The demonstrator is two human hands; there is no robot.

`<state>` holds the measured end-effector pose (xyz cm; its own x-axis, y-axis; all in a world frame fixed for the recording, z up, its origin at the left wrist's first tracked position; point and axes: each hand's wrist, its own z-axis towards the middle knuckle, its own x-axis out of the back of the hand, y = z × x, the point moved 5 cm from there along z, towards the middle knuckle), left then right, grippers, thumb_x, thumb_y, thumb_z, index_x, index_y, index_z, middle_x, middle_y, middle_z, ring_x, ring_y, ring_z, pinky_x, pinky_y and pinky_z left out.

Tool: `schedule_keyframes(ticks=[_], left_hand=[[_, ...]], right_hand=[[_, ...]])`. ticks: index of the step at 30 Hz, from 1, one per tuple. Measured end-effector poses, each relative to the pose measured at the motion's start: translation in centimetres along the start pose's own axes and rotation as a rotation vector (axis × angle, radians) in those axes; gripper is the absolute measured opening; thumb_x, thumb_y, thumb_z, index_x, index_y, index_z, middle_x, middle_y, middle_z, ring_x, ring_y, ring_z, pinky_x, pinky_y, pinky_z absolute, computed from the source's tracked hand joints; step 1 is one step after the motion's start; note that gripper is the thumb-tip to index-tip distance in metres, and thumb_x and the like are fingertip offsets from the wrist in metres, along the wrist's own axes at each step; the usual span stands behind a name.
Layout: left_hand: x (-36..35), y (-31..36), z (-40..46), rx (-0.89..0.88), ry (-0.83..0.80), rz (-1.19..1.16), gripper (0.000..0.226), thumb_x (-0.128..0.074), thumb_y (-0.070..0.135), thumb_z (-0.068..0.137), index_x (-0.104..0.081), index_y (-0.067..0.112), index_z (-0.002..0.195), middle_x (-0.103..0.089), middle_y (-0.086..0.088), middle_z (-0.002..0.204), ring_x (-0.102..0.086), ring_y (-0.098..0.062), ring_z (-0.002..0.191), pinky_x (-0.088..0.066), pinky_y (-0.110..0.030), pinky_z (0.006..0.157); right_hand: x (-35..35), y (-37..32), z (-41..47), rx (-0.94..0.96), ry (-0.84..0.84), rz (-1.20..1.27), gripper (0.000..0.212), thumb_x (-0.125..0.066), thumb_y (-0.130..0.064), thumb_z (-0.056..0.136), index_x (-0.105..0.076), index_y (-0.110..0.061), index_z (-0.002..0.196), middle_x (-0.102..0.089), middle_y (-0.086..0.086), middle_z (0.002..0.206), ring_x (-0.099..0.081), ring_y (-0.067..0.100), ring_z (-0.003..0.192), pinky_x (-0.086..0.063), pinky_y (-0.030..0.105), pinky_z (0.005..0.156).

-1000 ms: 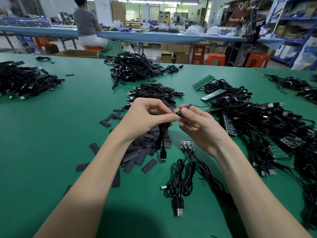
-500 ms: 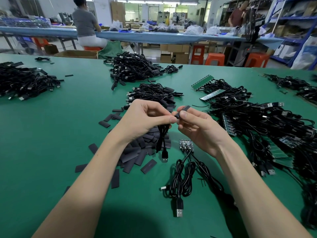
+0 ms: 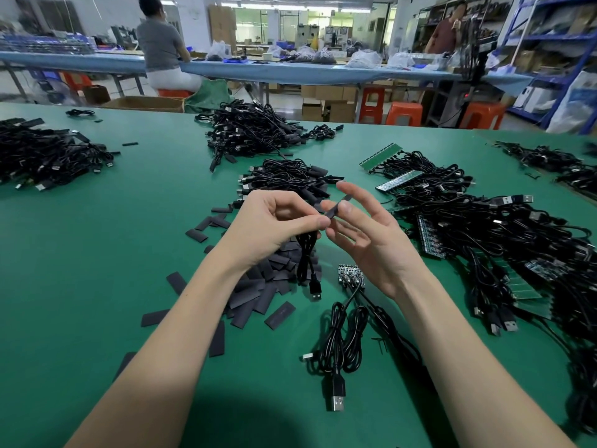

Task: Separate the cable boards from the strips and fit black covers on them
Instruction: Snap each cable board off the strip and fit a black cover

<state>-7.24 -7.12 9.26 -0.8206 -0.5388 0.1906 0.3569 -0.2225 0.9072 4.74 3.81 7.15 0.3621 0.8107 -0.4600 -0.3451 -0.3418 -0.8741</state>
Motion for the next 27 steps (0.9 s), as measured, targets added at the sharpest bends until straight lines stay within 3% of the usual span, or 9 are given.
schedule_keyframes(ticks=[3, 10, 27], left_hand=[[0.16, -0.15, 0.05, 0.003, 0.010, -0.001, 0.008, -0.083, 0.011, 0.079, -0.075, 0.009, 0.080, -0.078, -0.011, 0.082, -0.075, -0.020, 0.078, -0.058, -0.025, 0.078], [0.08, -0.39, -0.12, -0.002, -0.012, -0.044, 0.007, -0.084, 0.022, 0.074, -0.078, 0.021, 0.076, -0.078, -0.007, 0.081, -0.075, -0.016, 0.074, -0.055, -0.019, 0.072], [-0.29, -0.77, 0.08, -0.041, 0.028, -0.024, 0.008, -0.083, 0.014, 0.081, -0.078, 0.019, 0.078, -0.077, -0.008, 0.079, -0.074, -0.015, 0.074, -0.055, -0.019, 0.073]], right_hand=[[-0.43, -0.15, 0.01, 0.067, 0.036, -0.009, 0.032, -0.079, -0.027, 0.077, -0.076, -0.031, 0.109, -0.076, 0.008, 0.111, -0.072, 0.017, 0.093, -0.057, 0.026, 0.080], [-0.40, -0.13, 0.00, 0.093, 0.129, -0.024, 0.030, -0.073, -0.019, 0.080, -0.075, -0.020, 0.110, -0.077, 0.007, 0.102, -0.069, 0.013, 0.086, -0.057, 0.023, 0.079], [-0.30, 0.28, 0.05, 0.120, 0.223, 0.036, 0.032, -0.075, -0.019, 0.077, -0.073, -0.015, 0.109, -0.077, 0.011, 0.102, -0.071, 0.015, 0.085, -0.058, 0.025, 0.080]])
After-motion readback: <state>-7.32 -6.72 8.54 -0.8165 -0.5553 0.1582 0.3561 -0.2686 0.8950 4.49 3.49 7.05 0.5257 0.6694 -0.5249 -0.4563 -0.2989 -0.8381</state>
